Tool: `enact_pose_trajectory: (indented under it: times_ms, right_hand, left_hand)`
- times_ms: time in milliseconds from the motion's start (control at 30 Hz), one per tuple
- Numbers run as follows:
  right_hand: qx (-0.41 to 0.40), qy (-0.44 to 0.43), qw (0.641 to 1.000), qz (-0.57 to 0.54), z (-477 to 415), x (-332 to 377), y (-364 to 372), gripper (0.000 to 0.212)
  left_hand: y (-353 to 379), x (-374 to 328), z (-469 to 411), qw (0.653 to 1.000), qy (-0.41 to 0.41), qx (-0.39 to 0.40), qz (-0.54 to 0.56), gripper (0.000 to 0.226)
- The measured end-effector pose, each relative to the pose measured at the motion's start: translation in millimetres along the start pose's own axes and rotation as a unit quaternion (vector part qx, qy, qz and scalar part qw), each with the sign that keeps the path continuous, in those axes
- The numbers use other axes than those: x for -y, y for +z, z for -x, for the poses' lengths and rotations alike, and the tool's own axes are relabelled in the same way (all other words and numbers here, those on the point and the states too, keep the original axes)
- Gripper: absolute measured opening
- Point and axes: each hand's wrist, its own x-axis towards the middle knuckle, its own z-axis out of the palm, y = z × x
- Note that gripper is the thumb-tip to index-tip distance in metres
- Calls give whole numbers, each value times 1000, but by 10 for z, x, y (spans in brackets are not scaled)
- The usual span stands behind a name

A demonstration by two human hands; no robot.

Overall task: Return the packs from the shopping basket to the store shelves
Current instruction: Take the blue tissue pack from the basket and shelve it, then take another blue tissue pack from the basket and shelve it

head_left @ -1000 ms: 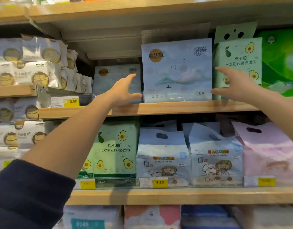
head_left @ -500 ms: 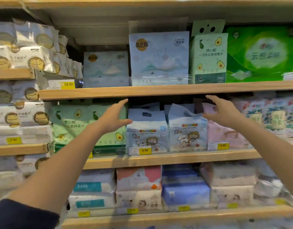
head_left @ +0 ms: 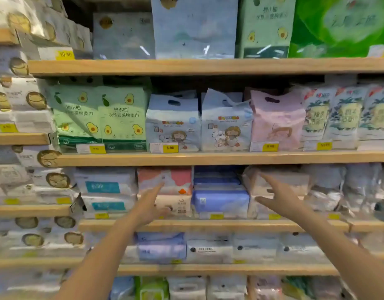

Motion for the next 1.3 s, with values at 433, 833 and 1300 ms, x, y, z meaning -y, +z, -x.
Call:
enact_pose_trajectory:
  times_ms: [433, 833, 1300]
  right_hand:
    - [225, 131, 964, -53, 1356, -1529, 2378, 78]
    - [300, 211, 929, -39, 2459, -3177, 4305, 85]
    - [289, 268, 919, -30, 2408, -4423, 5908, 94]
  left_hand:
    - [2473, 1502, 1044, 978, -110, 153, 93, 97]
    - [4783, 2981, 1788, 948, -144, 267, 93, 92]
    - [6389, 4114, 1598, 921, -294, 218, 137, 113]
